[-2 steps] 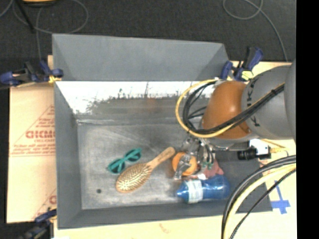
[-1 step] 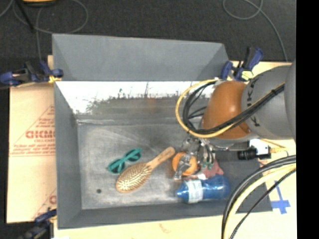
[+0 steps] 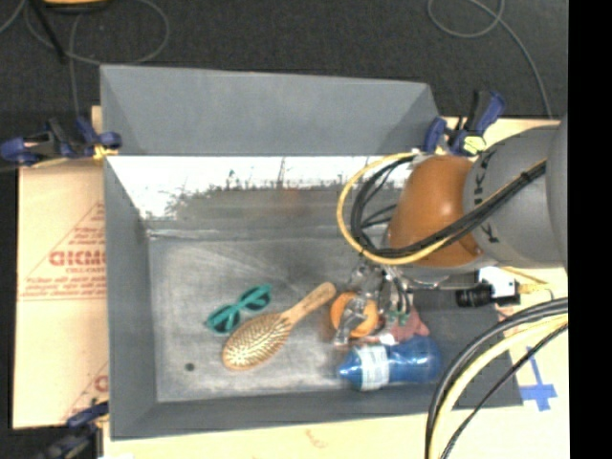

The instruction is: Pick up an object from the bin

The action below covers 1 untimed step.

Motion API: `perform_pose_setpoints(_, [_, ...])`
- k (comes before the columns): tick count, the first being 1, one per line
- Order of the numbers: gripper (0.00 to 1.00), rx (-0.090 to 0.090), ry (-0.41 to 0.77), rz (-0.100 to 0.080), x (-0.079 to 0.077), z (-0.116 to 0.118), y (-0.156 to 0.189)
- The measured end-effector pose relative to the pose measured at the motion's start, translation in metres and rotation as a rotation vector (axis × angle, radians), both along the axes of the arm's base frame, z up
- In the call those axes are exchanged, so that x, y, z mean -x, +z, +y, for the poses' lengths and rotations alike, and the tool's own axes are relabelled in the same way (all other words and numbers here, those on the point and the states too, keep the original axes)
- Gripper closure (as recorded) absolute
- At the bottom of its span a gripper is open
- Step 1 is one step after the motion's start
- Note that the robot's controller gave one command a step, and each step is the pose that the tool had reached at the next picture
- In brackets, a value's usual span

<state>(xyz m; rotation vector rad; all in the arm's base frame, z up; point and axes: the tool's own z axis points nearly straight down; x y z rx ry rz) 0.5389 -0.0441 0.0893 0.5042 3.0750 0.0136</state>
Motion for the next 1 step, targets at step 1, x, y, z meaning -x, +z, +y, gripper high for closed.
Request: perform_pose_setpoints(1, [1.00,0.000,0.001,0.000,0.0000,0.0000,0.0000])
